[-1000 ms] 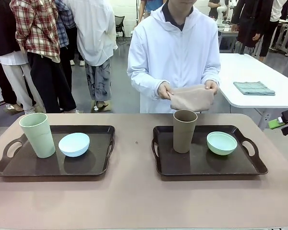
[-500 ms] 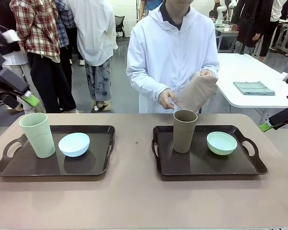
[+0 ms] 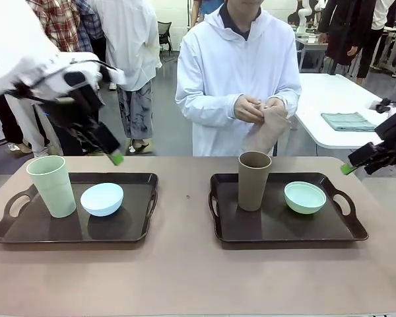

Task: Set up a tray with a mat and arrange the tableware.
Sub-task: Pick up the Picnic Bowl and Reusable plastic cup from the Handle tray in front of the human's position and hold them in the air.

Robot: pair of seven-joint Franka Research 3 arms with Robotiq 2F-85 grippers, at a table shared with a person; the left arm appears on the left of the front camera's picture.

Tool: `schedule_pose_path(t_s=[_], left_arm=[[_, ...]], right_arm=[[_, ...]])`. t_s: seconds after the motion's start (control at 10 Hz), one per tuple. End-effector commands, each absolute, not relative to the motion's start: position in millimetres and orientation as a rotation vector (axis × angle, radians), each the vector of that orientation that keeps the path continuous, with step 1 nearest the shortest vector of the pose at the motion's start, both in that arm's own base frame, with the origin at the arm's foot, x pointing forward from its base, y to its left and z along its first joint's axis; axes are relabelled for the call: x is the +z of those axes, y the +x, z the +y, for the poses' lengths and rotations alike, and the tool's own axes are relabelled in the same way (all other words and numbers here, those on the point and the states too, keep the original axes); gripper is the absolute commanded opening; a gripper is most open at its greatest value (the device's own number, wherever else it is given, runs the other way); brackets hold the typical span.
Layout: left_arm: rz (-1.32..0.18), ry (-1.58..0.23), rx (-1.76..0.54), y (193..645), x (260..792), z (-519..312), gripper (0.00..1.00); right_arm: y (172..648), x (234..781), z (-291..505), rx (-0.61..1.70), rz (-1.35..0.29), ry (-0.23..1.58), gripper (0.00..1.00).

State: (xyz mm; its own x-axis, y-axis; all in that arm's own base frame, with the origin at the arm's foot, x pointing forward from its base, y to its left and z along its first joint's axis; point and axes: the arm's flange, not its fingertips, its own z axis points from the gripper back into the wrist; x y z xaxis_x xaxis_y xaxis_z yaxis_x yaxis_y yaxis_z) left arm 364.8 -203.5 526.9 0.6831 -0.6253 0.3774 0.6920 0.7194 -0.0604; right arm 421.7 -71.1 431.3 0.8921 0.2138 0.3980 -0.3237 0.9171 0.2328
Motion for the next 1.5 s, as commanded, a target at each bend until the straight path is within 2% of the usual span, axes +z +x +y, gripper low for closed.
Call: schedule_pose_path(t_s=[0.0, 0.2, 0.3, 0.8, 1.0, 1.2, 1.4], left_arm=[[-0.396, -0.232, -0.863, 393.9, 499.2, -223.7, 1.0], [-0.413, -0.367, -0.926, 408.9, 477.3, -244.3, 1.0], [-0.386, -0.225, -0.851, 384.7, 492.4, -236.4, 1.0], [-0.386, -0.225, -0.851, 384.7, 492.4, -236.4, 1.0], [-0.399, -0.24, -0.86, 387.0, 495.1, -239.5, 1.0], [-0.53, -0.277, -1.129, 412.7, 492.7, -274.7, 1.0], [-0.586, -0.299, -1.287, 432.7, 475.3, -300.4, 1.0]], right_arm=[[437.0, 424.9, -53.8, 0.234, -0.31, 0.277, 1.0], [438.5, 418.7, -45.8, 0.23, -0.292, 0.281, 1.0], [431.6, 419.9, -53.7, 0.191, -0.282, 0.295, 1.0], [432.6, 412.5, -48.1, 0.229, -0.301, 0.3, 1.0], [450.6, 410.2, -26.2, 0.264, -0.222, 0.269, 1.0], [452.6, 409.2, -3.0, 0.256, -0.174, 0.21, 1.0], [447.0, 406.5, 8.0, 0.215, -0.144, 0.175, 1.0]])
